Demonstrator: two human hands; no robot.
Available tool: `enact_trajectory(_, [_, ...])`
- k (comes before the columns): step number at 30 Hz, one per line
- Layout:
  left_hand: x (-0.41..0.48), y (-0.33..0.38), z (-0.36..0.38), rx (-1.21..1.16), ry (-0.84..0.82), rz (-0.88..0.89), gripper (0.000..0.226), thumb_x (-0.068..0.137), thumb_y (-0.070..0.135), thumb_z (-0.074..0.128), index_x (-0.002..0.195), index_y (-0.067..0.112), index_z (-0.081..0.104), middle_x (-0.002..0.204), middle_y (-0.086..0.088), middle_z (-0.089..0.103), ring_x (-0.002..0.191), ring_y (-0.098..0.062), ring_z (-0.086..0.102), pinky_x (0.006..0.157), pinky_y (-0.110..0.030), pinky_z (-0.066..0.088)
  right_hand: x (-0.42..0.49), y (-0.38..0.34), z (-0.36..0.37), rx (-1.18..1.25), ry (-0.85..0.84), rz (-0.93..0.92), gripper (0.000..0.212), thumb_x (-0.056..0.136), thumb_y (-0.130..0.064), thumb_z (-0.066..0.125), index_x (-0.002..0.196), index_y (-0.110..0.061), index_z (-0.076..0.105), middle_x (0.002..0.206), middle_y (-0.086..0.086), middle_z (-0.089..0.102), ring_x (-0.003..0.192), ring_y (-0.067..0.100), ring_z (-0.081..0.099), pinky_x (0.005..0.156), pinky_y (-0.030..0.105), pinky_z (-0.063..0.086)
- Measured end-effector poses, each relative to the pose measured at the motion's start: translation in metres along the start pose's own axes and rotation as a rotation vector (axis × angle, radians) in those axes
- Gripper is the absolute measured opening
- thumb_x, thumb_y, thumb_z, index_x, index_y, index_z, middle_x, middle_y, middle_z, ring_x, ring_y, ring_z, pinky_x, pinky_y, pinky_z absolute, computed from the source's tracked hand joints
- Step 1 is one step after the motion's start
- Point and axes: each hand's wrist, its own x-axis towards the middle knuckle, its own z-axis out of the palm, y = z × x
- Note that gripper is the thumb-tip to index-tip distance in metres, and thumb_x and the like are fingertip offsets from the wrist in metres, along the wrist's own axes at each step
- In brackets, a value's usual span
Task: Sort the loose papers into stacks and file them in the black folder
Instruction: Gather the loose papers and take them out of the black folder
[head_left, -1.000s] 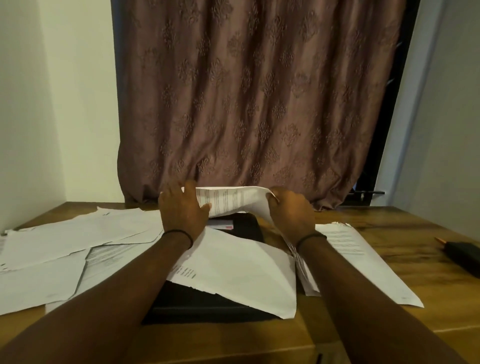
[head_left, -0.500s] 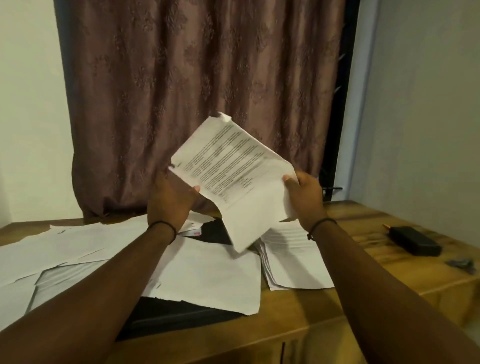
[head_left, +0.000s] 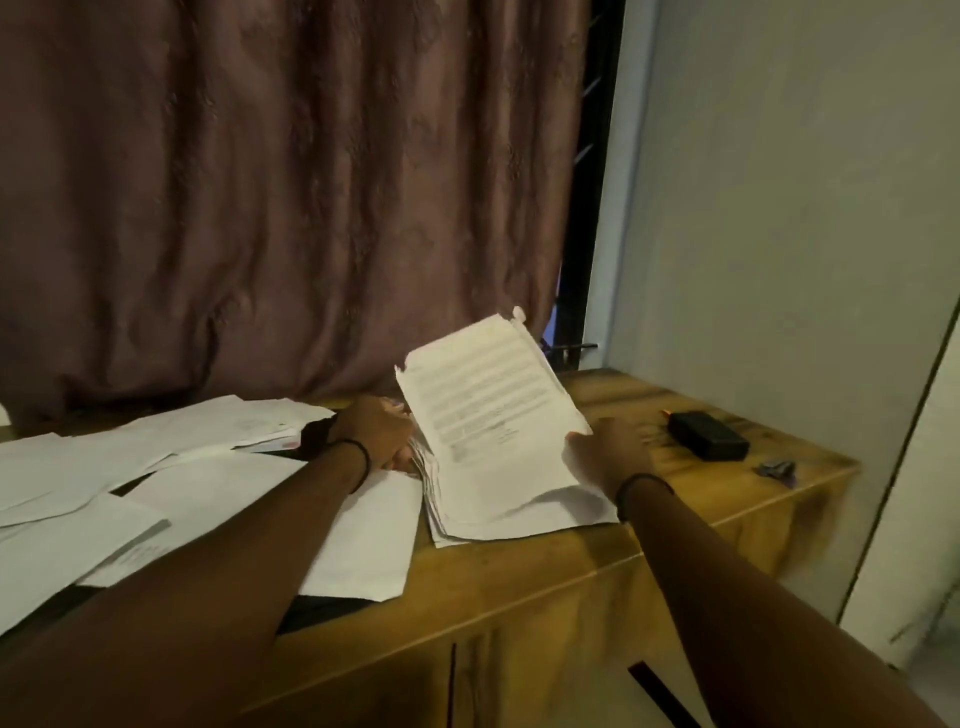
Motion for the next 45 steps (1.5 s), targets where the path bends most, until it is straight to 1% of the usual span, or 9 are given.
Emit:
enact_trajectory(2, [0.005,-0.01,-0.009,0.152,0.083,-0.003,0.022,0.083,0.034,0.066,0.083,0.013,0.066,0.097,-0.011,0.071,0.09,-0.03,0.066,0.081,-0.037,0.055,-0.002,0.007,0.008,-0.174,0.009,-0.006,0.028,0.091,-0.029,0.059,0.108,-0.007,0.065,0.108,0.012,0.068,0.096,0.029,0.062,0.078,0.034,0.05])
enact_trajectory(5, [0.004,-0.024,-0.031,0.226,0.175,-0.006,0.025,0.086,0.037,0.066,0.089,0.013,0.069,0.096,-0.004,0.066,0.096,-0.03,0.061,0.085,-0.035,0.047,-0.01,0.004,0.023,-0.406,0.152,-0.02,0.032,0.092,-0.027,0.056,0.119,-0.009,0.055,0.122,0.014,0.061,0.111,0.033,0.058,0.09,0.039,0.047])
enact_trajectory(8, [0.007,-0.046,-0.06,0.248,0.243,-0.042,0.021,0.088,0.033,0.064,0.086,0.013,0.068,0.105,-0.012,0.069,0.1,-0.034,0.062,0.089,-0.038,0.048,-0.023,-0.029,0.039,-0.482,0.244,-0.255,0.035,0.089,-0.023,0.058,0.122,-0.011,0.054,0.124,0.016,0.058,0.115,0.035,0.054,0.094,0.041,0.043])
enact_trajectory(15, [-0.01,-0.093,-0.114,0.364,0.247,-0.169,0.029,0.092,0.029,0.057,0.098,0.004,0.07,0.103,-0.017,0.069,0.098,-0.035,0.064,0.08,-0.035,0.05,-0.091,-0.153,0.066,-0.228,-0.593,-0.819,0.03,0.091,-0.046,0.064,0.09,-0.017,0.072,0.091,-0.001,0.066,0.08,0.014,0.055,0.073,0.026,0.041])
enact_trajectory(20, [-0.025,-0.113,-0.149,0.425,0.244,-0.115,0.026,0.09,0.028,0.058,0.094,0.007,0.073,0.104,-0.015,0.071,0.099,-0.031,0.063,0.086,-0.034,0.048,-0.153,-0.203,0.095,-0.359,-0.761,-0.889,0.084,0.078,-0.074,0.06,0.143,-0.023,0.048,0.15,-0.005,0.043,0.131,0.017,0.043,0.097,0.024,0.032])
enact_trajectory(25, [-0.052,-0.134,-0.185,0.594,0.18,-0.137,0.038,0.092,0.038,0.06,0.111,0.006,0.068,0.113,-0.013,0.067,0.104,-0.029,0.061,0.096,-0.039,0.048,-0.186,-0.223,0.116,-0.518,-0.903,-0.914,0.091,0.082,-0.068,0.06,0.152,-0.018,0.03,0.16,0.002,0.027,0.143,0.024,0.03,0.114,0.037,0.027])
enact_trajectory(30, [-0.068,-0.164,-0.209,0.618,0.091,-0.224,0.045,0.094,0.045,0.055,0.115,0.007,0.065,0.118,-0.009,0.065,0.106,-0.025,0.059,0.093,-0.033,0.044,-0.201,-0.241,0.127,-0.551,-0.742,-0.983,0.061,0.089,-0.047,0.062,0.138,-0.013,0.05,0.144,0.008,0.05,0.128,0.026,0.047,0.105,0.039,0.042])
enact_trajectory(36, [-0.08,-0.183,-0.216,0.575,0.092,-0.265,0.046,0.095,0.044,0.054,0.123,0.009,0.061,0.127,-0.008,0.061,0.116,-0.025,0.055,0.1,-0.035,0.041,-0.196,-0.243,0.141,-0.624,-0.295,-1.02,0.034,0.092,-0.027,0.058,0.125,-0.02,0.058,0.127,0.007,0.062,0.115,0.027,0.059,0.097,0.04,0.047])
enact_trajectory(45, [-0.067,-0.165,-0.206,0.559,0.13,-0.233,0.051,0.095,0.044,0.054,0.131,0.007,0.054,0.134,-0.012,0.057,0.12,-0.028,0.054,0.103,-0.037,0.04,-0.119,-0.242,0.054,-0.1,0.151,-0.778,0.02,0.095,-0.017,0.045,0.111,-0.017,0.056,0.101,0.014,0.067,0.091,0.037,0.064,0.08,0.048,0.055])
